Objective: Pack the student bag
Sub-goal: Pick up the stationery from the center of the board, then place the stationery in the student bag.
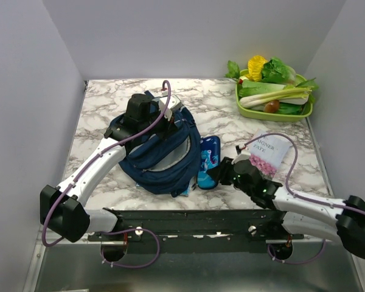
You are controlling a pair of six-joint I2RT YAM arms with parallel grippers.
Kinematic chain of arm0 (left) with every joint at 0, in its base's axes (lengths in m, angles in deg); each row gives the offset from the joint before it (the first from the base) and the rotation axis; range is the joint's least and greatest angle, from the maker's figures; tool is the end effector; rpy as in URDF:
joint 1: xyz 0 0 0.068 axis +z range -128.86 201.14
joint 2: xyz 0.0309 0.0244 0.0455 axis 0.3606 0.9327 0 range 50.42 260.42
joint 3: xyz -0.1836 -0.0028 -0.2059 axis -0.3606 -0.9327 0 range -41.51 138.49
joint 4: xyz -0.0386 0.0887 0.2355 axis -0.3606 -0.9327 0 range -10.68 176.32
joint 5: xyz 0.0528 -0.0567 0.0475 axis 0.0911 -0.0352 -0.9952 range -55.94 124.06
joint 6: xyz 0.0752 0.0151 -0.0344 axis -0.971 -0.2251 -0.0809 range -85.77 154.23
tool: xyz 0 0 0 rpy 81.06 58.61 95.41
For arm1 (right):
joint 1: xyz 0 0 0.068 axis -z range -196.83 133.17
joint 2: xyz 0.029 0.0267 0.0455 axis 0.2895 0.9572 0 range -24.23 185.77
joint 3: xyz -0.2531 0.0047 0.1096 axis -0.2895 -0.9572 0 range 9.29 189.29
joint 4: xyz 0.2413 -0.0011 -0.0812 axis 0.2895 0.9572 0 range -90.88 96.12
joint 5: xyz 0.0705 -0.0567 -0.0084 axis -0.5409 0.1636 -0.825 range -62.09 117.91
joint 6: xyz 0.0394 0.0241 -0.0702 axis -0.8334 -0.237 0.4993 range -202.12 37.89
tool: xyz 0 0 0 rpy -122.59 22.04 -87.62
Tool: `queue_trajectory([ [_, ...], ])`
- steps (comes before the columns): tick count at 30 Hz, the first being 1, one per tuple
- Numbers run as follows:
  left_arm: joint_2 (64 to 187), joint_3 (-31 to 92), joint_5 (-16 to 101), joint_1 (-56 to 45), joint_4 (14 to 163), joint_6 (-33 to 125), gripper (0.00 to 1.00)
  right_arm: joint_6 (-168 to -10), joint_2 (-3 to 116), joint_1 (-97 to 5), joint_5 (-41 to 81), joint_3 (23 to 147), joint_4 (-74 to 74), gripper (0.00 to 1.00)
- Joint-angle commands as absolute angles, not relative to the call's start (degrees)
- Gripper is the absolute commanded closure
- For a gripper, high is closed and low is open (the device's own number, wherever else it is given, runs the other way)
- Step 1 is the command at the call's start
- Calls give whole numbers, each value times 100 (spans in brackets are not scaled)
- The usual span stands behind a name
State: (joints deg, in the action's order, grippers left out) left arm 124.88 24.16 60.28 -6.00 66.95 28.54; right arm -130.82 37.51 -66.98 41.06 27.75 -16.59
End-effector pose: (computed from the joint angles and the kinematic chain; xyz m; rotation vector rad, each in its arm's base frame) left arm 0.2663 -0.1730 0.3277 0.8580 1.8958 -0.7011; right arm 0.1644 0.1711 0.1621 0.1225 2.1420 0.8246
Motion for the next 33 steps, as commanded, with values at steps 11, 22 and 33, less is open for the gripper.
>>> queue_trajectory([
  [11, 12188, 2512, 6351, -672, 7226, 2939, 100, -12861, 1759, -6719, 3267, 3741, 123, 68],
  [22, 12029, 2485, 6324, -672, 7209, 2861, 100, -12931, 3834, -6710, 807, 4866, -291, 65],
  [33, 11889, 2397, 6500, -672, 7270, 3159, 100, -12860, 5925, -6341, 1111, 6764, -666, 64],
])
